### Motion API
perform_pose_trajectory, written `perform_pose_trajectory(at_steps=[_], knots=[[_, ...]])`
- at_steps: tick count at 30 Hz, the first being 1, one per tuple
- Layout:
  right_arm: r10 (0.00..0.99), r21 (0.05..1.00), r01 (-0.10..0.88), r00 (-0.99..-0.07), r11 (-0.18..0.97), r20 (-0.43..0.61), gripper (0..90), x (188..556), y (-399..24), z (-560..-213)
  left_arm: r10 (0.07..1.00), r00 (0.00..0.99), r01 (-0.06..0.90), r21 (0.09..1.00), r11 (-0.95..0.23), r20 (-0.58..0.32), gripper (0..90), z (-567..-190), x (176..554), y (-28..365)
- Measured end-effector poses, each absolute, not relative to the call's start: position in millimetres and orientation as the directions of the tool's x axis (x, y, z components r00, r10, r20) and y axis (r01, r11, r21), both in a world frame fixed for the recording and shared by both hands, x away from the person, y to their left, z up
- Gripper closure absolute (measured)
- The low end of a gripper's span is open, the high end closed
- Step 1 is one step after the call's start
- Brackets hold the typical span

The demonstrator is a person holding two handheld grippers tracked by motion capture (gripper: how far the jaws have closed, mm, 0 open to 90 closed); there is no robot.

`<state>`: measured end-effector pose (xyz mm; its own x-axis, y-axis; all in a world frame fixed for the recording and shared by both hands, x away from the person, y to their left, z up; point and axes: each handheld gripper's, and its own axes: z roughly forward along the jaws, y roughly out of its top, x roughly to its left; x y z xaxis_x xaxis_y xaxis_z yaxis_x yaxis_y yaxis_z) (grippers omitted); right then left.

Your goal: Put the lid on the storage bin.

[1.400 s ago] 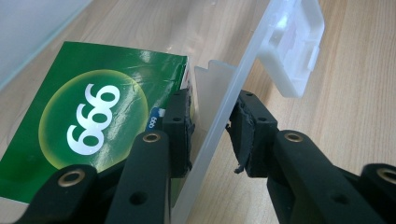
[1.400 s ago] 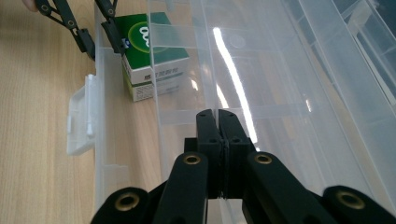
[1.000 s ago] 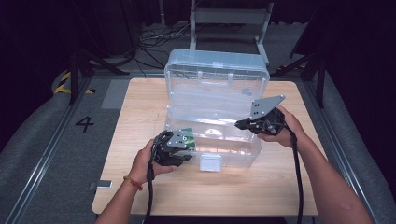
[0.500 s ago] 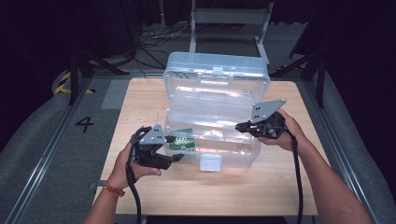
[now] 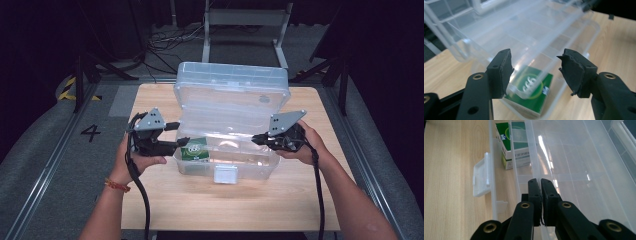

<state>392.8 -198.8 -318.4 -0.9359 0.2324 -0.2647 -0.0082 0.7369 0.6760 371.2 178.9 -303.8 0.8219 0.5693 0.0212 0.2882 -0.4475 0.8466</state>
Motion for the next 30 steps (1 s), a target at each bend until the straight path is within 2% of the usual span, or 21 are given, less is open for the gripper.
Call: perform_pose_trajectory(at_steps=[7, 11, 12, 16, 30], knots=[[0.244, 0.683, -0.013, -0.929, 0.73, -0.279, 86.9, 389, -200, -321, 0.619, 0.785, 0.316, 0.86, -0.401, 0.0, 54.8, -292, 398, 179], [0.249, 0.685, -0.012, -0.927, 0.728, -0.281, 86.5, 386, -201, -323, 0.627, 0.779, 0.321, 0.855, -0.408, 0.007, 67.6, -291, 406, 178], [0.248, 0.684, -0.014, -0.927, 0.729, -0.283, 86.5, 386, -201, -323, 0.63, 0.776, 0.318, 0.859, -0.401, 0.006, 74.1, -291, 408, 178], [0.252, 0.685, -0.013, -0.925, 0.729, -0.286, 86.0, 383, -201, -325, 0.639, 0.769, 0.321, 0.865, -0.387, 0.001, 80.1, -292, 413, 183], [0.247, 0.687, -0.02, -0.925, 0.727, -0.288, 85.9, 377, -201, -332, 0.641, 0.767, 0.328, 0.844, -0.425, 0.025, 86.0, -295, 416, 182]])
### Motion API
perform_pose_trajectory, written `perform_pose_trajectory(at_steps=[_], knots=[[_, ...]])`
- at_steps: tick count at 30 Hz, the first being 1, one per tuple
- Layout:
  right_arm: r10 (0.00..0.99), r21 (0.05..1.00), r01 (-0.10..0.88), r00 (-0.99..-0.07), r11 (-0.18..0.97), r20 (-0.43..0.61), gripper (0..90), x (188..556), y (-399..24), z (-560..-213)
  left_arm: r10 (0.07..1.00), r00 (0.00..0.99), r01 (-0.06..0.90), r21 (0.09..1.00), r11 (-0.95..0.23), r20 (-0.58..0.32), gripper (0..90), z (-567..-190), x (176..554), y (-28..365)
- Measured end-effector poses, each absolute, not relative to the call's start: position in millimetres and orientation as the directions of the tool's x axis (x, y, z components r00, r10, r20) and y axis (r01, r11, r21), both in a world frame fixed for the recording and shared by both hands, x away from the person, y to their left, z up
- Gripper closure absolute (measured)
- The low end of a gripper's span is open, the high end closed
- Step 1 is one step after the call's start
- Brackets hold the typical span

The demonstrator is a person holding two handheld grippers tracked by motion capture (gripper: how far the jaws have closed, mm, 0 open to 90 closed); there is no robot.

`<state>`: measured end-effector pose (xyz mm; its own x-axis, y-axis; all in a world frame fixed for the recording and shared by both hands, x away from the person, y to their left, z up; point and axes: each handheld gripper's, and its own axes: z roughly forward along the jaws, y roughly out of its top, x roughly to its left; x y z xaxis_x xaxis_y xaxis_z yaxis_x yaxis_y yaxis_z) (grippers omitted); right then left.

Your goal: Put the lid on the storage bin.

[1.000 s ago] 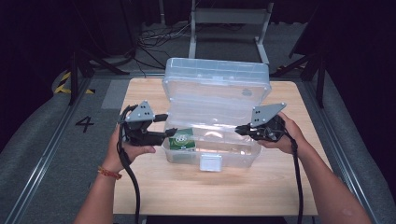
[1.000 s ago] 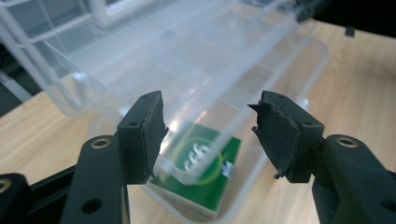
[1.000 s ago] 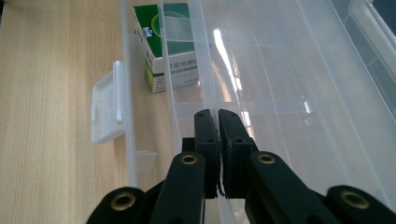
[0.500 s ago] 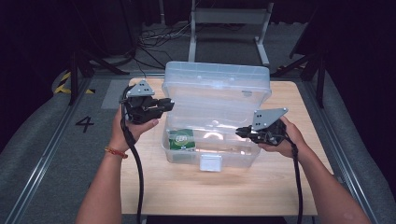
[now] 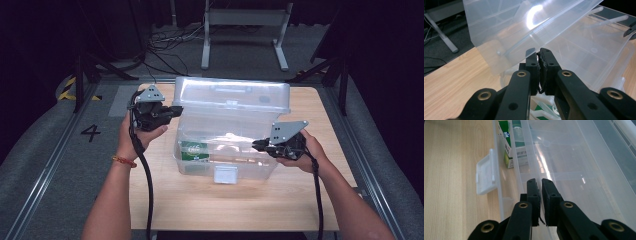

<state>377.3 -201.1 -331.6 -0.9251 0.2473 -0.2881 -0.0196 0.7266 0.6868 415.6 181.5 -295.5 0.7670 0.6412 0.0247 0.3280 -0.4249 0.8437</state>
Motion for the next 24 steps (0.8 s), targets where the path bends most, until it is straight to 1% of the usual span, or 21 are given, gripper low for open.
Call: perform_pose_trajectory(at_steps=[12, 17, 24], knots=[[0.251, 0.699, -0.013, -0.928, 0.715, -0.274, 84.6, 374, -204, -337, 0.609, 0.793, 0.313, 0.838, -0.447, 0.029, 87.2, -299, 409, 178], [0.274, 0.71, 0.001, -0.923, 0.705, -0.27, 83.1, 371, -210, -340, 0.604, 0.797, 0.308, 0.844, -0.439, 0.023, 87.9, -304, 405, 181], [0.309, 0.739, 0.028, -0.919, 0.673, -0.246, 82.4, 365, -227, -348, 0.584, 0.811, 0.301, 0.83, -0.47, 0.037, 88.3, -309, 401, 181]])
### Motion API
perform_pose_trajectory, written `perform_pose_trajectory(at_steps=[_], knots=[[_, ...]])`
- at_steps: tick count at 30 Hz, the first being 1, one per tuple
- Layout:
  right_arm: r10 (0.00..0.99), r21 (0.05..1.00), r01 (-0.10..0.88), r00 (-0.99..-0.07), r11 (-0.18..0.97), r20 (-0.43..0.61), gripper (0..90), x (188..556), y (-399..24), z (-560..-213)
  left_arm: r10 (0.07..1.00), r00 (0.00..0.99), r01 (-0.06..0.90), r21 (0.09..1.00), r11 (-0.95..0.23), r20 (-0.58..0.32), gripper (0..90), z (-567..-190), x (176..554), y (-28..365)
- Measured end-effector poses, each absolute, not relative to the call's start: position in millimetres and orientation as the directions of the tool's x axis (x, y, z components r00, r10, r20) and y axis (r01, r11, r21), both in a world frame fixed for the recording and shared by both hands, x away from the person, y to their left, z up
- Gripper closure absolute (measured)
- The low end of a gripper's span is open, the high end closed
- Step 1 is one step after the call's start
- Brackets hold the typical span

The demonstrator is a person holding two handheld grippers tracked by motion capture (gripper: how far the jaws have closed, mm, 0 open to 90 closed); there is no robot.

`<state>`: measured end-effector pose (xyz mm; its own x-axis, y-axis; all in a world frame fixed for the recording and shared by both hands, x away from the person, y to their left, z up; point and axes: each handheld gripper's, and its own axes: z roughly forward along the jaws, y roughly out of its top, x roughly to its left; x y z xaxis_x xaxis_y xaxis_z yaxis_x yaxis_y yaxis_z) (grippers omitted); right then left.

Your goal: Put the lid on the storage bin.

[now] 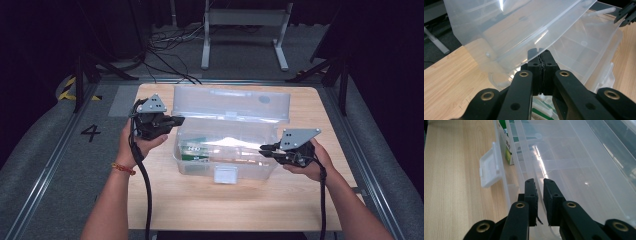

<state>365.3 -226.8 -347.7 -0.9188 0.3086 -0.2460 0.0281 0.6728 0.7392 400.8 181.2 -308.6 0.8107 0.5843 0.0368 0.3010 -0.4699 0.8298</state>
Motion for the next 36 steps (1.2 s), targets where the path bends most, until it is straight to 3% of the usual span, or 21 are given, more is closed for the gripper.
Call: perform_pose_trajectory(at_steps=[17, 36], knots=[[0.381, 0.797, 0.072, -0.902, 0.599, -0.205, 86.0, 348, -264, -347, 0.568, 0.822, 0.309, 0.808, -0.501, 0.037, 89.6, -323, 389, 183], [0.422, 0.787, 0.146, -0.893, 0.6, -0.157, 85.7, 340, -288, -368, 0.562, 0.826, 0.31, 0.793, -0.525, 0.049, 89.7, -342, 373, 189]])
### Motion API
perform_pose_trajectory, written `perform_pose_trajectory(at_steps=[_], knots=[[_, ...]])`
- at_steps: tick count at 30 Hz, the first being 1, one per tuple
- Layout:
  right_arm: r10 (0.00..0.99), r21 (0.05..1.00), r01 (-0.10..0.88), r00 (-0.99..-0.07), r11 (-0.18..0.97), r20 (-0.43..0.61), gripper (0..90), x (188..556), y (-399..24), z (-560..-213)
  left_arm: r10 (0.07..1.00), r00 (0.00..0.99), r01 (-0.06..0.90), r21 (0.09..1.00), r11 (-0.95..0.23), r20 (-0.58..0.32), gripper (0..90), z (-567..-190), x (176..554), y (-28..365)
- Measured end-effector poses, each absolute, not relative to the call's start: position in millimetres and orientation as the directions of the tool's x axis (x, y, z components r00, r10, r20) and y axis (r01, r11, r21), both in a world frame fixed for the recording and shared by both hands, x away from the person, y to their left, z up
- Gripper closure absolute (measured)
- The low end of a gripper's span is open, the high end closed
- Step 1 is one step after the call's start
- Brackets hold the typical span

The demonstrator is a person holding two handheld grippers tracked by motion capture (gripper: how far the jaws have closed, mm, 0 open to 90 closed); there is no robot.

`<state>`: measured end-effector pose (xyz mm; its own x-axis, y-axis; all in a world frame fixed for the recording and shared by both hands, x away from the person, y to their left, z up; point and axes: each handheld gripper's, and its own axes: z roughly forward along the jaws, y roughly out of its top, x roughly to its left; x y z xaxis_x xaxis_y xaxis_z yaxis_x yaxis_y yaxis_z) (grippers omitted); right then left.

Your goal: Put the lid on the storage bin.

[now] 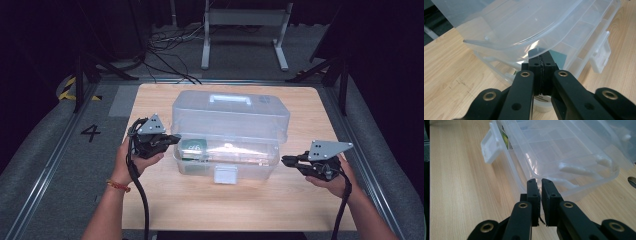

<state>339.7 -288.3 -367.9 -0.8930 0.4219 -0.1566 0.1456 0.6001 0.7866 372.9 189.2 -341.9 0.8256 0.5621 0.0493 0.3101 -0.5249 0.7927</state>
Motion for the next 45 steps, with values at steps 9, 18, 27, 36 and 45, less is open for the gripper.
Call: perform_pose_trajectory(at_steps=[9, 18, 27, 36, 45], knots=[[0.434, 0.793, 0.154, -0.889, 0.589, -0.149, 85.2, 339, -291, -370, 0.565, 0.824, 0.312, 0.795, -0.52, 0.045, 89.6, -349, 367, 192], [0.419, 0.787, 0.148, -0.895, 0.599, -0.151, 86.8, 338, -289, -373, 0.569, 0.819, 0.319, 0.769, -0.554, 0.07, 89.5, -355, 361, 192], [0.42, 0.788, 0.146, -0.894, 0.598, -0.153, 86.1, 339, -287, -373, 0.565, 0.822, 0.333, 0.743, -0.58, 0.073, 89.2, -360, 357, 194], [0.413, 0.769, 0.147, -0.896, 0.622, -0.163, 86.7, 340, -282, -376, 0.549, 0.832, 0.346, 0.699, -0.626, 0.081, 87.7, -373, 354, 192], [0.402, 0.746, 0.159, -0.903, 0.647, -0.155, 85.9, 338, -284, -382, 0.543, 0.834, 0.364, 0.646, -0.671, 0.094, 86.0, -382, 348, 194]])
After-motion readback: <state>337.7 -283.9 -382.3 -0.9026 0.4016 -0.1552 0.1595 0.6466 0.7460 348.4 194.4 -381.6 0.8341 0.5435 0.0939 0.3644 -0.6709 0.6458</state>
